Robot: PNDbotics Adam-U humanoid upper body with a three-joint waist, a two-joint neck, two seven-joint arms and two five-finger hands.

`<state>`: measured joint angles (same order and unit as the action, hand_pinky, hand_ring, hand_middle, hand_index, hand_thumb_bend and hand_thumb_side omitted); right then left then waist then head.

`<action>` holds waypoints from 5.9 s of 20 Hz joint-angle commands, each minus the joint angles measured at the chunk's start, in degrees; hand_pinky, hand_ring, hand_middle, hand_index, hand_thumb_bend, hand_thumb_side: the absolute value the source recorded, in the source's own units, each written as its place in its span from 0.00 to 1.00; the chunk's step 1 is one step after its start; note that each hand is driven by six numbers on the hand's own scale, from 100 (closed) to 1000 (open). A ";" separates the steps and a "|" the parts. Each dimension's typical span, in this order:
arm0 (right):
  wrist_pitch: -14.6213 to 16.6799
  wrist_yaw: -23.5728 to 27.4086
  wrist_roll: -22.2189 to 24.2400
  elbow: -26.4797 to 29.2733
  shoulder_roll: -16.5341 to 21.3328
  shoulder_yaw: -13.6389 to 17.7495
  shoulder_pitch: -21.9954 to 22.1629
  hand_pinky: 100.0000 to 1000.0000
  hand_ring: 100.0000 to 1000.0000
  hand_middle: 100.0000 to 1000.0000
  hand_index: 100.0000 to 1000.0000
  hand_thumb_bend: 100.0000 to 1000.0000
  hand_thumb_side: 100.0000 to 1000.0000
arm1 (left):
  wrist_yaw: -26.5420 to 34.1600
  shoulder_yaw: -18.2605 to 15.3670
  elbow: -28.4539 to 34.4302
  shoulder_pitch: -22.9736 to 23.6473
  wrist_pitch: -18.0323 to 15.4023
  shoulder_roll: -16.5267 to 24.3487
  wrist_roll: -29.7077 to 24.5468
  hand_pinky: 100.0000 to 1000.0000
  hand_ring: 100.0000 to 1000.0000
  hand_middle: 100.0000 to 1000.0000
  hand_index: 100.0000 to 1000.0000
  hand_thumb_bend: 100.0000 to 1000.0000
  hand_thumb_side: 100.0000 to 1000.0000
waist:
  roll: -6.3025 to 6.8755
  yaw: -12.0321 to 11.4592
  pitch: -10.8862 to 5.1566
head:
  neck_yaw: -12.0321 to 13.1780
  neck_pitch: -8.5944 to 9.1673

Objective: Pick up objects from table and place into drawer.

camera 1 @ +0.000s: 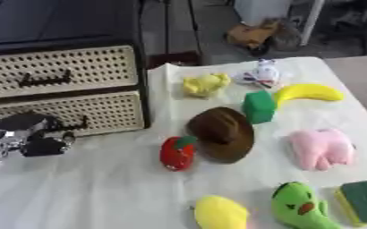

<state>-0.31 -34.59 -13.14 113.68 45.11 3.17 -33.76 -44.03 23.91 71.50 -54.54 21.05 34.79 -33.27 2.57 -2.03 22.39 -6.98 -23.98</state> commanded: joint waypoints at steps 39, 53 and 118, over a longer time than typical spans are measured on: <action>-0.07 0.85 -0.82 0.91 1.55 0.62 -0.13 0.75 0.86 0.82 0.88 0.00 1.00 | 1.27 4.02 28.90 8.94 -0.58 14.20 -6.44 0.00 0.12 0.17 0.63 0.00 0.78 | -0.59 -1.91 -2.62 | 0.29 -1.49; 0.20 1.30 -1.43 0.91 1.44 0.88 -0.10 0.75 0.86 0.82 0.88 0.00 1.00 | 3.53 5.73 35.04 11.65 1.14 17.23 -10.22 0.00 0.13 0.17 0.63 0.00 0.81 | -0.84 -1.70 -3.62 | 3.11 -2.04; -6.41 0.19 4.52 0.91 5.73 1.34 4.93 0.75 0.87 0.83 0.89 0.00 1.00 | 37.84 -24.57 43.09 25.33 -15.88 5.19 47.57 0.52 0.59 0.57 0.91 0.02 1.00 | -3.11 -4.25 -7.27 | -2.81 -13.72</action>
<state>-6.38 -33.79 -9.62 113.68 47.86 4.34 -28.44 -7.28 0.69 113.86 -28.82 6.20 39.39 12.48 -0.54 -6.29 16.26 -10.19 -36.65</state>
